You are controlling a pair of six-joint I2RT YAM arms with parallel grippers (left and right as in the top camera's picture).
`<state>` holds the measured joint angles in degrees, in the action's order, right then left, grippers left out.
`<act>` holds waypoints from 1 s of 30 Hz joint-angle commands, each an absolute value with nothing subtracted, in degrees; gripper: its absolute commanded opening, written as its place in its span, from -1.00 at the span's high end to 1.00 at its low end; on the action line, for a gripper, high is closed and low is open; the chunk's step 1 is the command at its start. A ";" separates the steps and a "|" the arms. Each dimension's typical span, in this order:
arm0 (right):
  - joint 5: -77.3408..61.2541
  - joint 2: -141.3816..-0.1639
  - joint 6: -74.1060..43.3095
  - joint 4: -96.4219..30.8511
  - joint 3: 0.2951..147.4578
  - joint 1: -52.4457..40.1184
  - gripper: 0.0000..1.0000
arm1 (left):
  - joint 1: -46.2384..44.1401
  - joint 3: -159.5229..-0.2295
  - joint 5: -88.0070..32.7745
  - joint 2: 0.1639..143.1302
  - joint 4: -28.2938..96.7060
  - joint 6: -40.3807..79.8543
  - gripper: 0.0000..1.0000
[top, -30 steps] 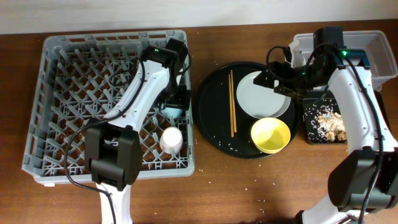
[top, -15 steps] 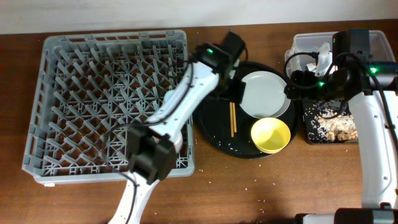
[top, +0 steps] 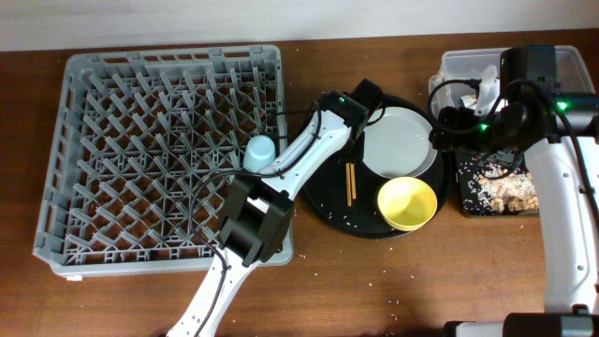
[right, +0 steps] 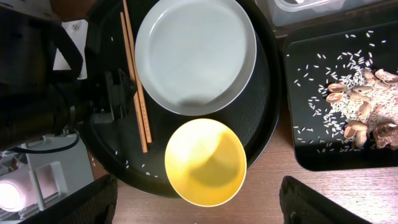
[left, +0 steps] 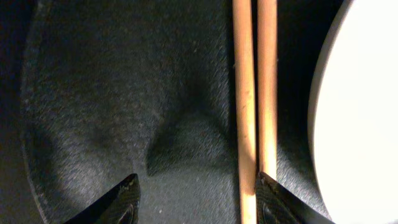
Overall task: Sort waste into correct bins and load items into the dishwasher rack
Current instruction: 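Pick one chopstick from the tray with the left gripper and drop it in the rack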
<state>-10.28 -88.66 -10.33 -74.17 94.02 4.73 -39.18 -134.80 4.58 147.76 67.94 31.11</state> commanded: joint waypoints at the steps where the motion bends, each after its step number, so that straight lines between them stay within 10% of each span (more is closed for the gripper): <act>1: -9.17 -88.44 -10.55 -74.26 94.67 4.58 -0.68 | -39.38 -134.98 5.41 149.32 67.55 31.29 -0.14; 6: -9.15 -88.44 -10.55 -74.63 94.67 4.58 -0.68 | -39.59 -134.98 1.04 152.46 68.36 31.29 -0.01; 11: -9.17 -88.44 -10.55 -74.61 94.67 4.58 -0.68 | -39.48 -135.13 1.08 152.44 68.40 31.27 0.99; 21: -9.17 -88.44 -10.55 -74.32 94.67 4.58 -0.68 | -25.69 -179.59 0.16 145.51 96.73 19.35 0.99; 30: -9.19 -88.44 -10.55 -73.58 94.67 4.58 -0.69 | -11.07 -130.13 5.72 124.20 94.43 16.12 0.99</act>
<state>-9.91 -88.66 -10.37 -73.58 94.06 4.73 -13.34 -143.41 3.77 123.22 95.81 17.67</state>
